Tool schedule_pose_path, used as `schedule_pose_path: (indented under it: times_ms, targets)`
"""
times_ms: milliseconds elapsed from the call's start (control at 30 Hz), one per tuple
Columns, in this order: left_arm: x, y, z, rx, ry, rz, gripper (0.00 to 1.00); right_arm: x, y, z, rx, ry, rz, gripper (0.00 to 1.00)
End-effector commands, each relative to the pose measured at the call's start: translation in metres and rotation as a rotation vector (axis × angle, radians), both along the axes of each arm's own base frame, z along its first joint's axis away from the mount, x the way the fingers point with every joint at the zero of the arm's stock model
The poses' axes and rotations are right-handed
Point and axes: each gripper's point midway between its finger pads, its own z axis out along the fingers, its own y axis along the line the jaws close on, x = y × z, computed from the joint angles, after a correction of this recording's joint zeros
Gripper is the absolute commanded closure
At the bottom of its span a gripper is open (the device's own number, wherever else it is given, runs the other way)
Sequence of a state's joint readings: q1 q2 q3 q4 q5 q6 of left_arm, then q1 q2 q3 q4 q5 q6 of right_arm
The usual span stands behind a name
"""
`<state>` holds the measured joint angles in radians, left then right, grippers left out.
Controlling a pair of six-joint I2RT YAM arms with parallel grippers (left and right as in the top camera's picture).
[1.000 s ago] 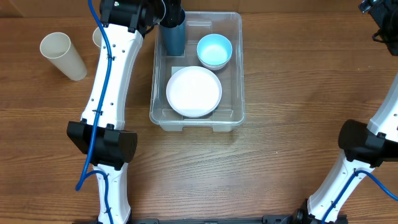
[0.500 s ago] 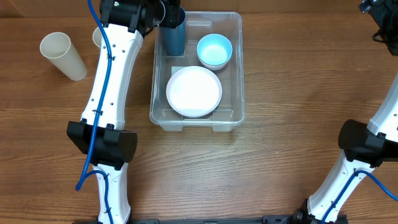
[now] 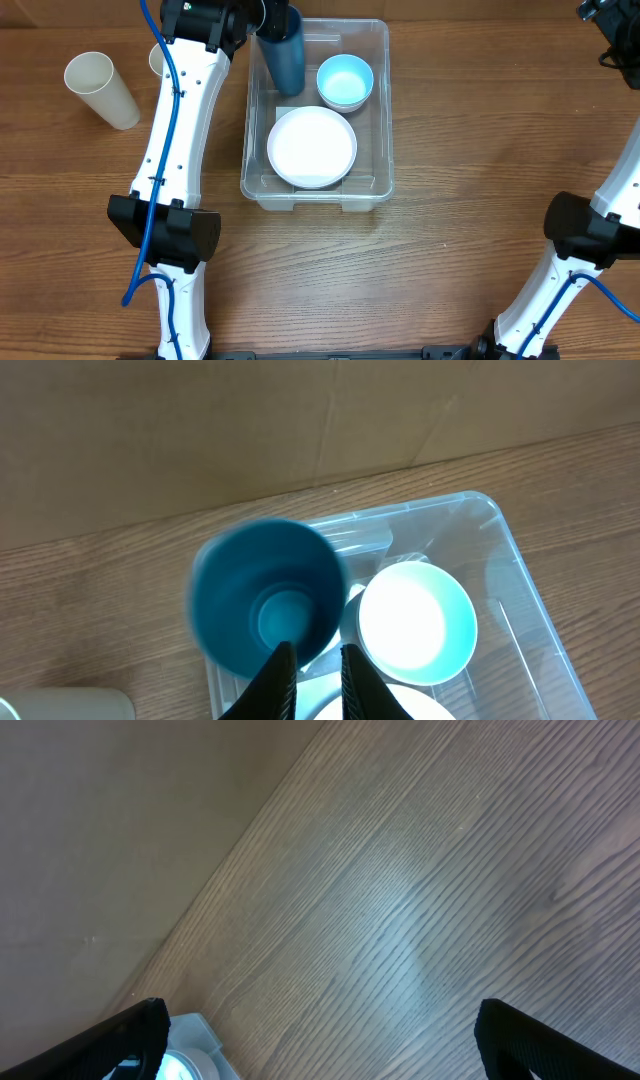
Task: Pack container
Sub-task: 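Grasp the second blue cup and lower it into the first blue cup, then release the blue cup and lift the left gripper out of the bin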
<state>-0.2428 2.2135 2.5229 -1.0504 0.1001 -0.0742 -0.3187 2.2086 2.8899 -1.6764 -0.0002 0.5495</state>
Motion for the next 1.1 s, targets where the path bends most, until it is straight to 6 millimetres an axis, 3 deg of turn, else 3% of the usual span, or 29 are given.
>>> schedule_pose_path:
  times_ms: [0, 200, 333, 400, 533, 633, 767, 833, 933, 1067]
  targets:
    - [0.002, -0.002, -0.003, 0.010, -0.001, -0.004, 0.85, 0.000, 0.001, 0.004, -0.003, -0.013, -0.001, 0.00]
    - [-0.005, -0.010, -0.006, -0.019, 0.028, -0.044, 0.89, 0.000, 0.001, 0.004, -0.003, -0.013, -0.002, 0.00]
    - [-0.031, -0.063, -0.005, -0.058, 0.040, -0.288, 0.96, 0.000, 0.001, 0.004, -0.003, -0.013, -0.002, 0.00]
    - [-0.042, -0.076, -0.009, -0.026, 0.046, -0.346, 0.96, 0.000, 0.001, 0.004, -0.003, -0.013, -0.001, 0.00]
    - [-0.074, -0.115, -0.031, 0.110, 0.071, -0.539, 0.95, 0.000, 0.001, 0.004, -0.003, -0.013, -0.001, 0.00]
    - [-0.072, -0.123, -0.066, 0.173, 0.134, -0.539, 0.95, 0.000, 0.001, 0.004, -0.003, -0.013, -0.002, 0.00]
    - [-0.053, -0.117, -0.141, 0.261, 0.243, -0.507, 0.95, 0.000, 0.001, 0.004, -0.003, -0.013, -0.002, 0.00]
    - [-0.046, -0.108, -0.165, 0.328, 0.272, -0.473, 0.96, 0.000, 0.001, 0.004, -0.003, -0.013, -0.001, 0.00]
    - [-0.032, -0.091, -0.178, 0.428, 0.263, -0.403, 0.96, 0.000, 0.001, 0.004, -0.003, -0.013, -0.001, 0.00]
    - [-0.012, -0.065, -0.170, 0.568, 0.200, -0.282, 0.96, 0.000, 0.001, 0.004, -0.003, -0.013, -0.001, 0.00]
